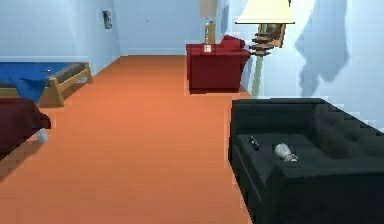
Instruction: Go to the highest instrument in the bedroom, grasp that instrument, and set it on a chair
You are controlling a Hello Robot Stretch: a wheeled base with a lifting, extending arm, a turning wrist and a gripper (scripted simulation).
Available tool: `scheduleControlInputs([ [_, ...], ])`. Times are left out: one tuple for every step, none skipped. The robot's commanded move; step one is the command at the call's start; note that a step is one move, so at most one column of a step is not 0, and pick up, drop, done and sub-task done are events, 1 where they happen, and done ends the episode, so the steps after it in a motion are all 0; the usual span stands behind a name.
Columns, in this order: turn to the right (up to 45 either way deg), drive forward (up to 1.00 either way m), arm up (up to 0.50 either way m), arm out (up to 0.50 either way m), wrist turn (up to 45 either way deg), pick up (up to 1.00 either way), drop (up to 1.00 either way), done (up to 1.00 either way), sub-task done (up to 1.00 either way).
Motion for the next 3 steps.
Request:
scheduleControlInputs([
  [0.0,0.35,0.00,0.00,0.0,0.00,0.00,0.00,0.00],
  [-3.0,0.00,0.00,0.00,0.0,0.00,0.00,0.00,0.00],
  [0.0,0.40,0.00,0.00,0.0,0.00,0.00,0.00,0.00],
])
